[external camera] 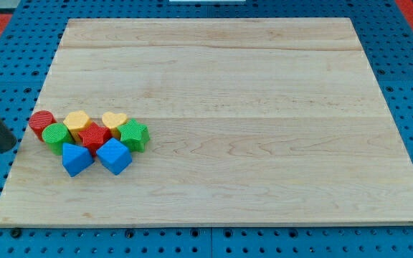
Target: Nudge blue triangle to the right
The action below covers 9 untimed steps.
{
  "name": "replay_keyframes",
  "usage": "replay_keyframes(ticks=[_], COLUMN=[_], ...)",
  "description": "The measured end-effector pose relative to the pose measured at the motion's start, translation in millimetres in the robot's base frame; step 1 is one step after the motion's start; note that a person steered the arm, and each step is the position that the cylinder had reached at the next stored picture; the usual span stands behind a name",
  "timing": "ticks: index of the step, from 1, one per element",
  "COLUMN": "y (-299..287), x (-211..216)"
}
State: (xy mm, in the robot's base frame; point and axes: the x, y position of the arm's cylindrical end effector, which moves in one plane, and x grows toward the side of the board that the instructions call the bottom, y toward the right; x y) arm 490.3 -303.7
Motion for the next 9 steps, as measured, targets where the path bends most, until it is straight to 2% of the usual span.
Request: replay_keyframes(ticks=[2,4,7,9], y=[51.5,17.5,59.5,59.3], x=[-13.5,-42.6,-51.9,-50.3])
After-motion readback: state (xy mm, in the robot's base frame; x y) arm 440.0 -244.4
